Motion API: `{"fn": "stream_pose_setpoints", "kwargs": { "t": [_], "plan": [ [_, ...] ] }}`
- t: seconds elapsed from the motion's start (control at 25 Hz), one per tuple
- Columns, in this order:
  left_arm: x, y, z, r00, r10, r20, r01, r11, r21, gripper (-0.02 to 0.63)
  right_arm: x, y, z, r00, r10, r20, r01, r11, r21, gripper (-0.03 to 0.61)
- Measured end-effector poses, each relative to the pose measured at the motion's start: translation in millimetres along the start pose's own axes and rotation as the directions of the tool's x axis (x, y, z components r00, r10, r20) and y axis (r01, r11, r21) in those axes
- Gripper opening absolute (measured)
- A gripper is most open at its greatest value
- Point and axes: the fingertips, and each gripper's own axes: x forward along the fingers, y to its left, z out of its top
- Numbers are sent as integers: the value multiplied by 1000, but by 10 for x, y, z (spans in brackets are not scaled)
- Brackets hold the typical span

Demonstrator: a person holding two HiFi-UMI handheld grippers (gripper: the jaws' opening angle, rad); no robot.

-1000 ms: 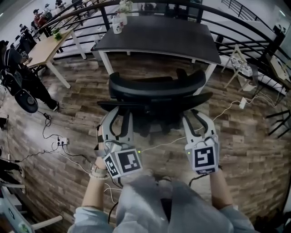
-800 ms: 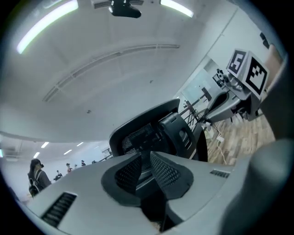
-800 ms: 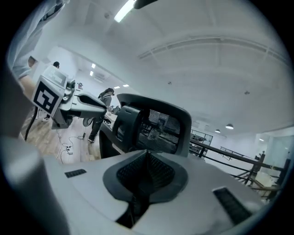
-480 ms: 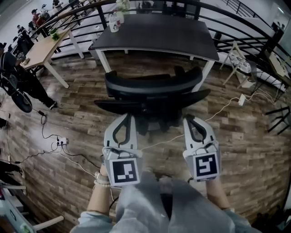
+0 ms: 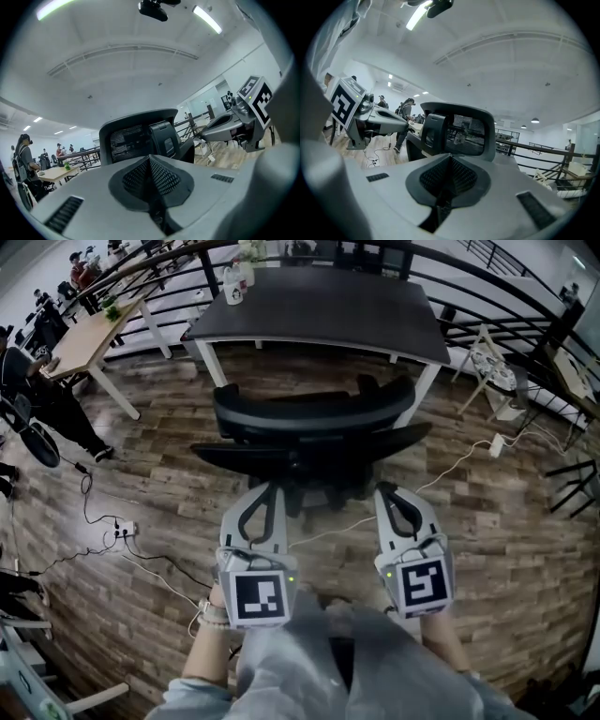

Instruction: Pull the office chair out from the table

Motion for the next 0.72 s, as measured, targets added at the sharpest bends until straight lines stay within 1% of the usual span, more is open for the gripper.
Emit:
{"fn": "stream_pose_setpoints", "kwargs": {
  "t": [0.32, 0.72],
  "plan": [
    [-31, -8, -40, 1000, -2, -7, 2, 1000, -10, 5, 2, 69, -26, 1000, 12, -14, -12, 1000, -14, 3],
    [3, -55, -54, 1000, -4, -22, 3, 1000, -25, 5, -35, -9, -62, 1000, -7, -22, 7, 1000, -18, 3]
  ]
}}
